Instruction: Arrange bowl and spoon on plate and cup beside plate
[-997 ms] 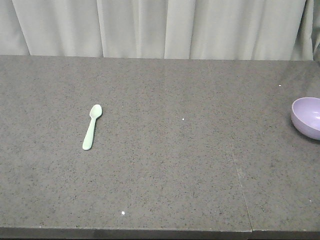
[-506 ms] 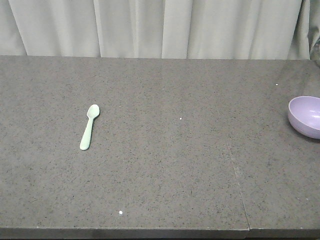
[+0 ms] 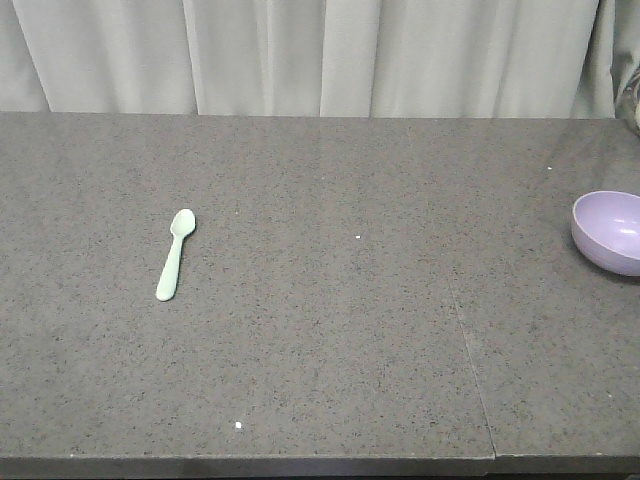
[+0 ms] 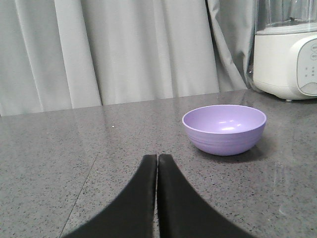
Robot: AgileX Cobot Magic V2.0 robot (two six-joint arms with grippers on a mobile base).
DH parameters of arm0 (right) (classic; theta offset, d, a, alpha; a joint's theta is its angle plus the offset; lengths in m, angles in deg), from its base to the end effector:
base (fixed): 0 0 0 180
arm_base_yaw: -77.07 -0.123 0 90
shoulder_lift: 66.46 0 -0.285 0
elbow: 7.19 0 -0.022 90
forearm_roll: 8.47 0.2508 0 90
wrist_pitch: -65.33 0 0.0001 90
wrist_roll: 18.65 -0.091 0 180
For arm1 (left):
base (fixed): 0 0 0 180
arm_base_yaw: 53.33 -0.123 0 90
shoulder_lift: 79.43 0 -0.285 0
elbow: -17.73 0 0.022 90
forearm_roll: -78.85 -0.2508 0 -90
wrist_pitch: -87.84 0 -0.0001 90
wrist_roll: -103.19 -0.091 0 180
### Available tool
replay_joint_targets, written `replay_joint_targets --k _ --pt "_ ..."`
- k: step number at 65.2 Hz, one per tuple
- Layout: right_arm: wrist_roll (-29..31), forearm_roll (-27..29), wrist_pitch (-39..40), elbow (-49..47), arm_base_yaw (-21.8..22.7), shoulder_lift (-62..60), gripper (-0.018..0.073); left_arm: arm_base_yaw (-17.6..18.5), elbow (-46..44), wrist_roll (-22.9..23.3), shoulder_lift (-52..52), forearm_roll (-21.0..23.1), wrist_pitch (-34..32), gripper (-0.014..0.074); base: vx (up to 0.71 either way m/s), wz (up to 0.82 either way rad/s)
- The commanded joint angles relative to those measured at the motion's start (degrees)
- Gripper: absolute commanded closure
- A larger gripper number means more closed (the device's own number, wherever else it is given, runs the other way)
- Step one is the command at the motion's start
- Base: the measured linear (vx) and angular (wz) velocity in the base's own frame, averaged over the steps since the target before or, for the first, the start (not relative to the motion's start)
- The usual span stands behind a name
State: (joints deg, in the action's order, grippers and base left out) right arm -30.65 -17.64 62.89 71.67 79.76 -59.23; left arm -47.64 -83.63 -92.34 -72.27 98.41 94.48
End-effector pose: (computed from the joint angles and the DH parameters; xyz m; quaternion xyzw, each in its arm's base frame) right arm 0.0569 -0.0033 0.2002 0.0361 0.6969 -0.0014 0.7163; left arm 0.0560 -0.0092 0.1955 0.0246 0.7193 -0.0720 0.6906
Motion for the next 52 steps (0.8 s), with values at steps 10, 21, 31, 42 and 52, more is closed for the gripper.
replay_joint_targets --k 10,21,31,42,52 --pt "0.5 -0.2 4.3 0.8 0.2 -0.6 0.0564 0.3 1.4 -0.1 -1.0 0.7 -4.2 0.0603 0.00 -0.03" --pt "0.5 -0.2 4.3 0.8 0.2 -0.6 0.0564 0.3 1.4 -0.1 -1.0 0.7 -4.2 0.0603 0.00 0.00" --pt "0.5 -0.2 4.3 0.8 0.2 -0.6 0.0564 0.3 1.4 -0.1 -1.0 0.7 -4.2 0.0603 0.00 0.00" --pt "0.5 -0.2 4.3 0.8 0.2 -0.6 0.0564 0.3 1.4 -0.1 -1.0 0.7 -4.2 0.0603 0.00 0.00" --pt "0.5 -0.2 4.3 0.8 0.2 -0.6 0.0564 0.3 1.4 -0.1 -1.0 0.7 -4.2 0.0603 0.00 0.00"
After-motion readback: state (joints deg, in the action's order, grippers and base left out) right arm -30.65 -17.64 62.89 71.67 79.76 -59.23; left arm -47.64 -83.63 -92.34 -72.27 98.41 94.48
